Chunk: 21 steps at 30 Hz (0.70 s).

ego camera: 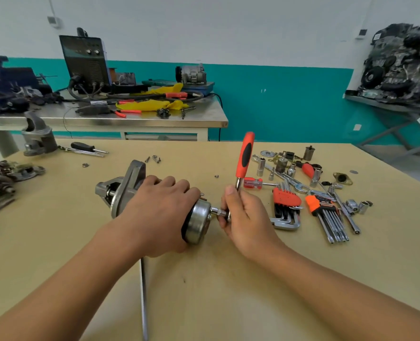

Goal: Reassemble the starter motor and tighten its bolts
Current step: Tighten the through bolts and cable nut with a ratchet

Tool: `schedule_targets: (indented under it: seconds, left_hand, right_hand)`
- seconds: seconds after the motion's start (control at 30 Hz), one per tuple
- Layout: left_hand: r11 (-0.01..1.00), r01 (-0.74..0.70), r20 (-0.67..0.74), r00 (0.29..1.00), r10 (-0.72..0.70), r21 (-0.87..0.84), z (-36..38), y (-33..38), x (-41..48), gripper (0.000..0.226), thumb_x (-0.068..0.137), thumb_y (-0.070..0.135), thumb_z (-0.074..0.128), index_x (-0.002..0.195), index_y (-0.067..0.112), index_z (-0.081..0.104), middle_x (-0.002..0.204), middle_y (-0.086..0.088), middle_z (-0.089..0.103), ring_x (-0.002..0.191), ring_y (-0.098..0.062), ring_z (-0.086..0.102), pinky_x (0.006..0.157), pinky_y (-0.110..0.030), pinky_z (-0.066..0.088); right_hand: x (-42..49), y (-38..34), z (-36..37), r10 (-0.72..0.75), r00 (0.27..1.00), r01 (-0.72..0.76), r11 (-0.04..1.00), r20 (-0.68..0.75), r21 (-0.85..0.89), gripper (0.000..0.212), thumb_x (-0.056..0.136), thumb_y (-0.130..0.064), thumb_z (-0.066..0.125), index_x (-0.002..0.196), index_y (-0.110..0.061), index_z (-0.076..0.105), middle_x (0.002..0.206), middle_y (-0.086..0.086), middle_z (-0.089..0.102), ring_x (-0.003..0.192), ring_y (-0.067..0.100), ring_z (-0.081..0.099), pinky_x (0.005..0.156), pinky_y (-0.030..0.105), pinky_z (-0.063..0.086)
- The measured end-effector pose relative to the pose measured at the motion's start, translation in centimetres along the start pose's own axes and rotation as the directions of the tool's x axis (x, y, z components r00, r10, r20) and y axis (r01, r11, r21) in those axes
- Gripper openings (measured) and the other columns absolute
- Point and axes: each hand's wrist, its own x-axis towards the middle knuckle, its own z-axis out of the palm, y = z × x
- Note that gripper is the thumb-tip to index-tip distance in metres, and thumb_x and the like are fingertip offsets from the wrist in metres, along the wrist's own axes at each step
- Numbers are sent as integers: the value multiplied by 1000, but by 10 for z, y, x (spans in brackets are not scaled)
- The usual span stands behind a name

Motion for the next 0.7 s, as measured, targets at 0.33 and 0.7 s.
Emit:
schedule_targets:
  seconds: [0.33,0.7]
  left_hand:
    - [1000,11,-4,1000,-11,10,1,0,4,71,64,60,70,126,38,42,108,11,52,99,-16,50,88,-39,39]
    - [998,29,-20,999,-28,60,3,3,5,69,69,50,72,128,31,42,113,5,53,103,-21,50,92,-42,41]
  right_hand:
    - [6,4,-6,-373,922,385,843,108,-376,35,101,-35,47,83,-8,59,59,7,56,53,22,53,51,44,42]
    - [6,-6,-6,-171,982,188,859,80,-476,48,100,-25,44,56,-11,33,51,13,36,50,32,39,51,49,37]
